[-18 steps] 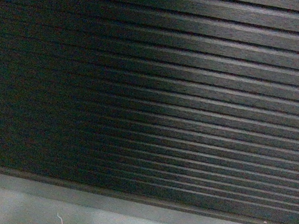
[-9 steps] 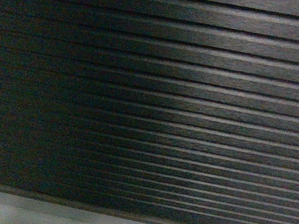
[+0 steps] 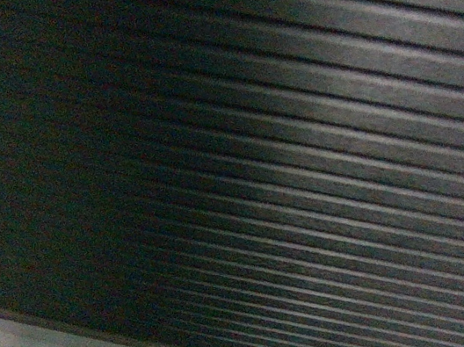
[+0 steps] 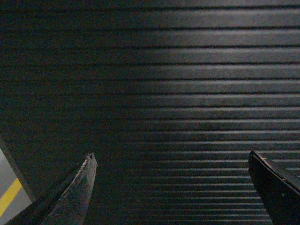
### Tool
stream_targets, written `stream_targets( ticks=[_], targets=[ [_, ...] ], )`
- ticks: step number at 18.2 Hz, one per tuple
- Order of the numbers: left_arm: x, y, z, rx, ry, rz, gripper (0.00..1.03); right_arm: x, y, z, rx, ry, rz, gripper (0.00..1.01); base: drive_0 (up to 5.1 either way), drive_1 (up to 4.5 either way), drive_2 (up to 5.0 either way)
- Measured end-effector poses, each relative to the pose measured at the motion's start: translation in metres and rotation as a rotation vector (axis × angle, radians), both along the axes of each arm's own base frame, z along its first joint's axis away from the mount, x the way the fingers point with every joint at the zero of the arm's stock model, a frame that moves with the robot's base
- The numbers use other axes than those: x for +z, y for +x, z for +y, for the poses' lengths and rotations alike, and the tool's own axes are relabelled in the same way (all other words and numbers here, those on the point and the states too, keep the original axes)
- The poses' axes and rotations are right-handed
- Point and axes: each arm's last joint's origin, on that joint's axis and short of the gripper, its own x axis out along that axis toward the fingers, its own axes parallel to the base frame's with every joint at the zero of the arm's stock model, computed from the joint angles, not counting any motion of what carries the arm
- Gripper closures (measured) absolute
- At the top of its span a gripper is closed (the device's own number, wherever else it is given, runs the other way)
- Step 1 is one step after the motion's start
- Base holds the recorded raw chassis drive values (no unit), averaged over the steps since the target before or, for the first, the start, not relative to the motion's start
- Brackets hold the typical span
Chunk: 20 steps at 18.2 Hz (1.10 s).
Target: Place dark red mango on scale at checkout
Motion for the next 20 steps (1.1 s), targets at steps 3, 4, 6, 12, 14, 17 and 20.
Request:
stream_targets(
  ticks=[3, 4, 6, 12, 14, 17, 20],
  targets=[
    [0.0, 0.0, -0.0001, -0.002, 0.0, 0.0, 0.05, 0.0002, 0.0, -0.0001, -0.002, 0.0, -0.002, 0.03, 0.0, 0.0, 0.0],
    [0.0001, 0.0, 0.0, 0.0, 0.0, -0.001, 0.05, 0.0002, 0.0, 0.0, 0.0, -0.002, -0.002, 0.03, 0.0, 0.0, 0.0],
    [0.0, 0.0, 0.0, 0.0, 0.0, 0.0, 0.05, 0.0002, 0.0, -0.0001, -0.002, -0.001, -0.002, 0.03, 0.0, 0.0, 0.0],
    [0.0, 0.0, 0.0, -0.002, 0.0, 0.0, 0.05, 0.0001, 0.0, 0.0, -0.001, 0.0, -0.001, 0.03, 0.0, 0.0, 0.0],
    [0.0, 0.0, 0.0, -0.001, 0.0, 0.0, 0.05, 0.0001, 0.0, 0.0, -0.001, 0.0, -0.002, 0.03, 0.0, 0.0, 0.0],
    [0.0, 0.0, 0.0, -0.001, 0.0, 0.0, 0.05, 0.0002, 0.0, 0.0, 0.0, 0.0, -0.002, 0.03, 0.0, 0.0, 0.0],
    [0.0, 0.0, 0.0, -0.002, 0.0, 0.0, 0.05, 0.0002, 0.0, 0.0, -0.001, 0.0, -0.002, 0.03, 0.0, 0.0, 0.0]
  ],
)
